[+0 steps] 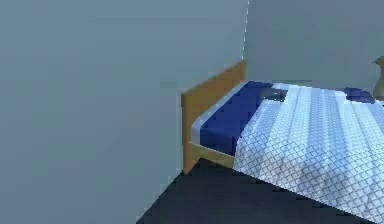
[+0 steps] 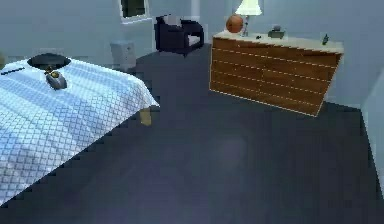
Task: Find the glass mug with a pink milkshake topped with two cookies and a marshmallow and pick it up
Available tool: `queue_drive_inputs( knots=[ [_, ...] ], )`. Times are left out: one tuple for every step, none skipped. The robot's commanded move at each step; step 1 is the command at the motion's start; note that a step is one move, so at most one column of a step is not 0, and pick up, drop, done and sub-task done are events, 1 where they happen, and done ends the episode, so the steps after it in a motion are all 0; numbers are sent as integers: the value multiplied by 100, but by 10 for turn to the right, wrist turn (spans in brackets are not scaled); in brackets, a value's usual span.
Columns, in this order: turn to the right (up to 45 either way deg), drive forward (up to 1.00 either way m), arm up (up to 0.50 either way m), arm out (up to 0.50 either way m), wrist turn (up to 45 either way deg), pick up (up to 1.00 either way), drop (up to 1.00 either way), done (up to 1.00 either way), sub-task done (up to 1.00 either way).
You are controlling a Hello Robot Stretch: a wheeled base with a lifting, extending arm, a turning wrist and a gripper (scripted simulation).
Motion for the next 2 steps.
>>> queue_drive_inputs(
  knots=[
    [-450,0,0,0,0,0,0,0,0],
    [-450,0,0,0,0,0,0,0,0]
  ],
)
